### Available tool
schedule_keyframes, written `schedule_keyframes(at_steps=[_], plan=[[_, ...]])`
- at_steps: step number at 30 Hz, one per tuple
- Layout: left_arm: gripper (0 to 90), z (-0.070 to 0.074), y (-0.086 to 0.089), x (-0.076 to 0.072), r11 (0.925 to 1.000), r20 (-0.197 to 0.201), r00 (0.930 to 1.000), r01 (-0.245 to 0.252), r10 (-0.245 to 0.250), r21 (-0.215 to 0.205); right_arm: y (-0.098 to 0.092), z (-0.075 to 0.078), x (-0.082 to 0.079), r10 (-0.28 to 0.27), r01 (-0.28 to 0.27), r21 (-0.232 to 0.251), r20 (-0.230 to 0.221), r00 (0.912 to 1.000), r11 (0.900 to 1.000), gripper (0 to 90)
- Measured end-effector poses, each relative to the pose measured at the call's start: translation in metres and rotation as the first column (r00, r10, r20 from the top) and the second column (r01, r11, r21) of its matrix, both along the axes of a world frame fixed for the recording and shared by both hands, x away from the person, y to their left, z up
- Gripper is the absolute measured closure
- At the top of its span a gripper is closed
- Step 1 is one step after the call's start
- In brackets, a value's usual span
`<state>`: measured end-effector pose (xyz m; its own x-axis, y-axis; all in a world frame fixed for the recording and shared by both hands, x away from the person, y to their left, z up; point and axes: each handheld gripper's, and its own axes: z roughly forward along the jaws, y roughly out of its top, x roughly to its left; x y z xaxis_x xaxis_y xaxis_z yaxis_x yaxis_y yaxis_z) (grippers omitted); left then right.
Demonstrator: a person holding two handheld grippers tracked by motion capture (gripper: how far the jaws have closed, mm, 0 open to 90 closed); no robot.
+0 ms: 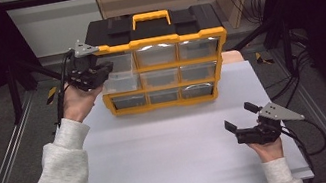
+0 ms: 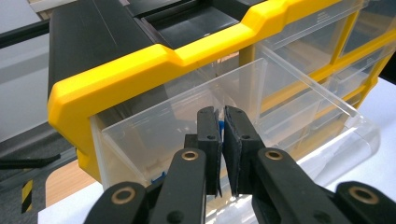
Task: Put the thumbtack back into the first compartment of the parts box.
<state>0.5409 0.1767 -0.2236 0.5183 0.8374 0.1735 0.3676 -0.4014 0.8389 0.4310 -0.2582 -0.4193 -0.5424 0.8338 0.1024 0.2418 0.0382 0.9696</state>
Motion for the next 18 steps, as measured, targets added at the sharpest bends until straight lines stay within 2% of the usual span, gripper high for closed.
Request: schedule_keyframes(at_steps=[3, 6, 9, 15, 17, 18], plan=[[84.0, 0.0, -0.001, 0.002, 0.9999, -0.014, 0.9999, -0.008, 0.008, 0.01, 0.0, 0.0, 0.0, 0.001, -0.001, 0.0, 0.0, 1.0, 1.0, 0.5], [82.7, 0.0, 0.0, 0.003, 1.0, -0.019, 0.9998, -0.007, 0.007, 0.002, 0.0, 0.0, 0.0, 0.001, -0.001, 0.003, -0.001, 1.0, 1.0, 0.5], [78.6, 0.002, 0.001, 0.002, 1.0, -0.007, 1.0, 0.0, 0.0, -0.008, 0.0, 0.0, 0.0, 0.001, -0.001, 0.003, 0.005, 1.0, 1.0, 0.5], [68.5, 0.006, 0.006, -0.006, 0.9968, 0.046, 0.9989, 0.002, 0.002, -0.08, 0.0, 0.0, 0.0, 0.003, -0.003, 0.006, 0.005, 1.0, 1.0, 0.5], [64.1, 0.009, 0.009, -0.01, 0.9961, 0.067, 0.9978, 0.005, 0.001, -0.088, -0.001, 0.001, -0.001, 0.004, -0.004, 0.001, 0.002, 1.0, 1.0, 0.5], [62.6, 0.01, 0.01, -0.013, 0.9937, 0.076, 0.9971, 0.01, -0.002, -0.111, -0.001, 0.001, 0.0, 0.004, -0.004, 0.006, 0.006, 1.0, 1.0, 0.5]])
